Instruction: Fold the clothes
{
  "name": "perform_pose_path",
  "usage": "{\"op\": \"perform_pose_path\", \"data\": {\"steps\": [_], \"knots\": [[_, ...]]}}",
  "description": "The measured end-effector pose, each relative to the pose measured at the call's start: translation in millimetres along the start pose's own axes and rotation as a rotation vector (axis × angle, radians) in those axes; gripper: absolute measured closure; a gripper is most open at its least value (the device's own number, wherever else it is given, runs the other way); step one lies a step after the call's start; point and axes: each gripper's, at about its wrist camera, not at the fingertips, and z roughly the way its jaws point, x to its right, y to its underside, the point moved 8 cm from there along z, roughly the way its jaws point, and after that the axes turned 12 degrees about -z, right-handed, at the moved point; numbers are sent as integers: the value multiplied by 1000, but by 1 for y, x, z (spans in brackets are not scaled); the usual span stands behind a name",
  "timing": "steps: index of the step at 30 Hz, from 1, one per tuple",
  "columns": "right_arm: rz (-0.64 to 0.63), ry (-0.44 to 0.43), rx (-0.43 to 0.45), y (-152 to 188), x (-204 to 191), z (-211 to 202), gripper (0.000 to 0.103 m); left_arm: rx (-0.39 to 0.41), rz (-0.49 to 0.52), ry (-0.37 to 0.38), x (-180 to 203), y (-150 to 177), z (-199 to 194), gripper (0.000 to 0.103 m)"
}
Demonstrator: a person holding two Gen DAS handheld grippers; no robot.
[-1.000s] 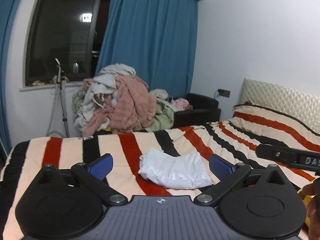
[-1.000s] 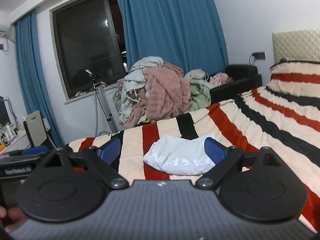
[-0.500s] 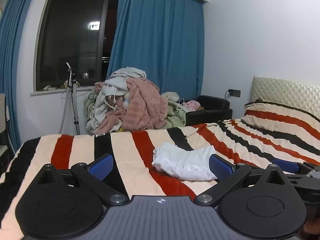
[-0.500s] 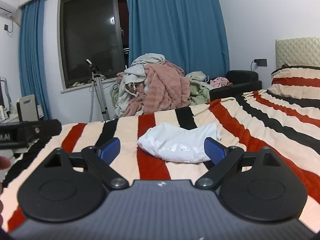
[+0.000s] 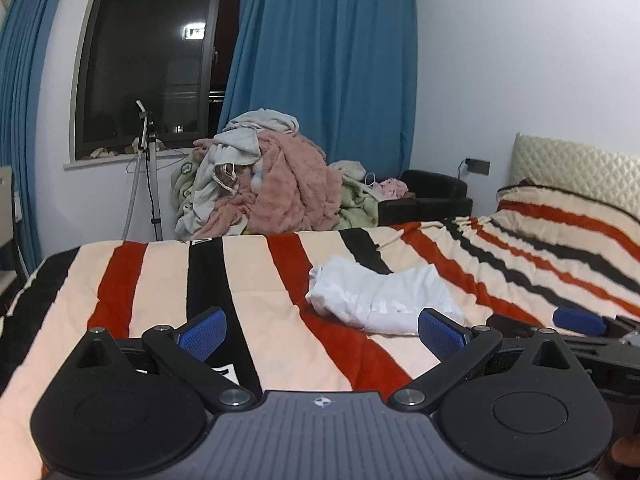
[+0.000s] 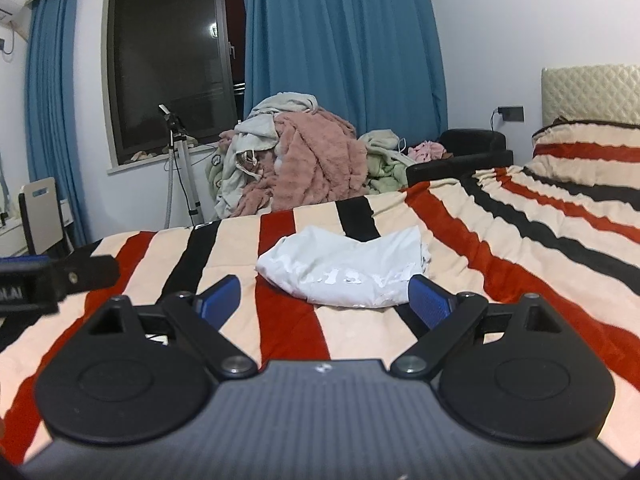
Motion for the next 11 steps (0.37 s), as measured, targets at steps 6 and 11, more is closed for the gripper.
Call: {"op": "perform_pose_path", "data": {"steps": [6,11], "knots": [[4,5,-26,6,2,5,11,-13,15,-13,4,10,8,0],[13,5,-37,8,5,8,11,-31,18,-13,6,16,14,0]]}}
